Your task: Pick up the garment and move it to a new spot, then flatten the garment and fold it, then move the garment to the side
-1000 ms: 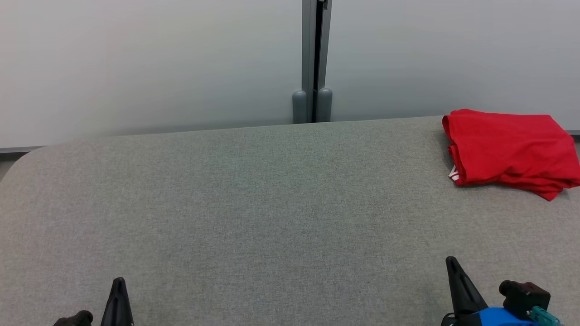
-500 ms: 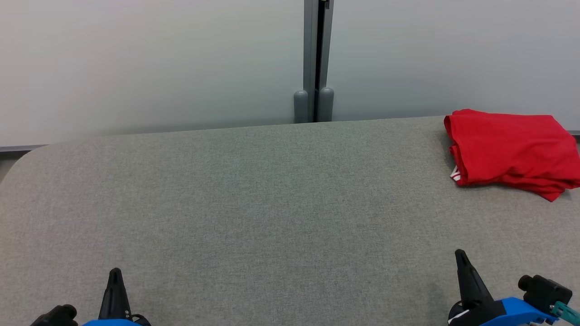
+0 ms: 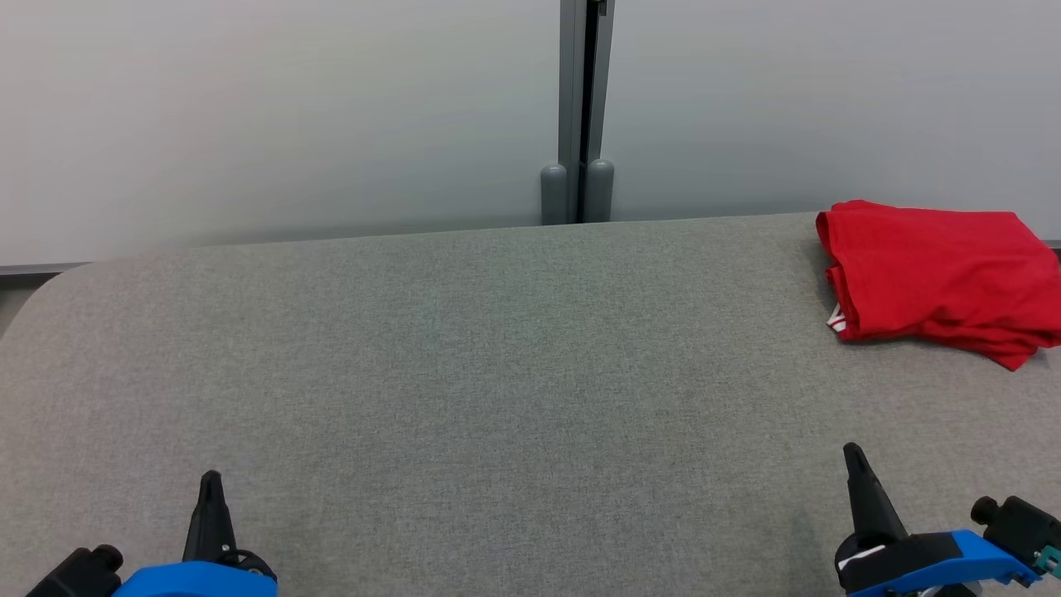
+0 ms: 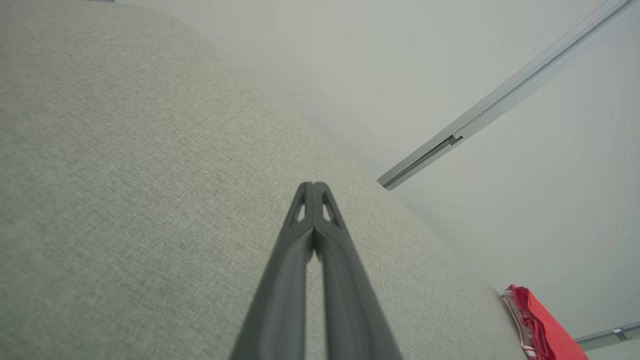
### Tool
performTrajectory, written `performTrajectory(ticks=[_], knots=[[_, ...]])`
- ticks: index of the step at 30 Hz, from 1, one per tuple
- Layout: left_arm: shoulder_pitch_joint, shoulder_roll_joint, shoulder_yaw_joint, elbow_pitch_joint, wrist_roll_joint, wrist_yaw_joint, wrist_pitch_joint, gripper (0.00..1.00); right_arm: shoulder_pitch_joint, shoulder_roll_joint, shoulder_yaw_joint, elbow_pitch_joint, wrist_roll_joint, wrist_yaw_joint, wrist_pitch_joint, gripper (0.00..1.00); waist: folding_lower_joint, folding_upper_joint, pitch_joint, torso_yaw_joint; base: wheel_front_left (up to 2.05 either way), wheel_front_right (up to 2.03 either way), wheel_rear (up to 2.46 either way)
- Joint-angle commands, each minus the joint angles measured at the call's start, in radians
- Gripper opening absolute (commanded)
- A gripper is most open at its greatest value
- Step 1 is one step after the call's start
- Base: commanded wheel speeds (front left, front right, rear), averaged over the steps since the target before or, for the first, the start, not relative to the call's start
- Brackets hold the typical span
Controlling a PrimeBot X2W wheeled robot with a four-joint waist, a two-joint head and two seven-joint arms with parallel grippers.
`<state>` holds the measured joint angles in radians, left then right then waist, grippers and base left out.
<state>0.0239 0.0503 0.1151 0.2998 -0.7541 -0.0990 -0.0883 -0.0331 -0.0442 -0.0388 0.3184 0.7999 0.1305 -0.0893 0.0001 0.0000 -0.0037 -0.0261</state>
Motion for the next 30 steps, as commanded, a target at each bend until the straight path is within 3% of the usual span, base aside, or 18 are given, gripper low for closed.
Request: performTrajectory(ticks=[1, 30], knots=[[-0.033, 0.002, -0.001, -0.016, -0.041, -0.006, 0.008, 0.00, -0.026, -0.005, -0.006, -0.018, 0.041, 0.000, 0.009, 0.00, 0.0000, 0.0000, 0.000, 0.001, 0.00, 0.00, 0.00], [-0.080, 0.001, -0.001, -0.035, -0.385, -0.018, 0.091, 0.00, -0.051, -0.007, -0.036, -0.044, 0.365, 0.000, 0.092, 0.00, -0.0001, 0.0000, 0.002, 0.009, 0.00, 0.00, 0.00]])
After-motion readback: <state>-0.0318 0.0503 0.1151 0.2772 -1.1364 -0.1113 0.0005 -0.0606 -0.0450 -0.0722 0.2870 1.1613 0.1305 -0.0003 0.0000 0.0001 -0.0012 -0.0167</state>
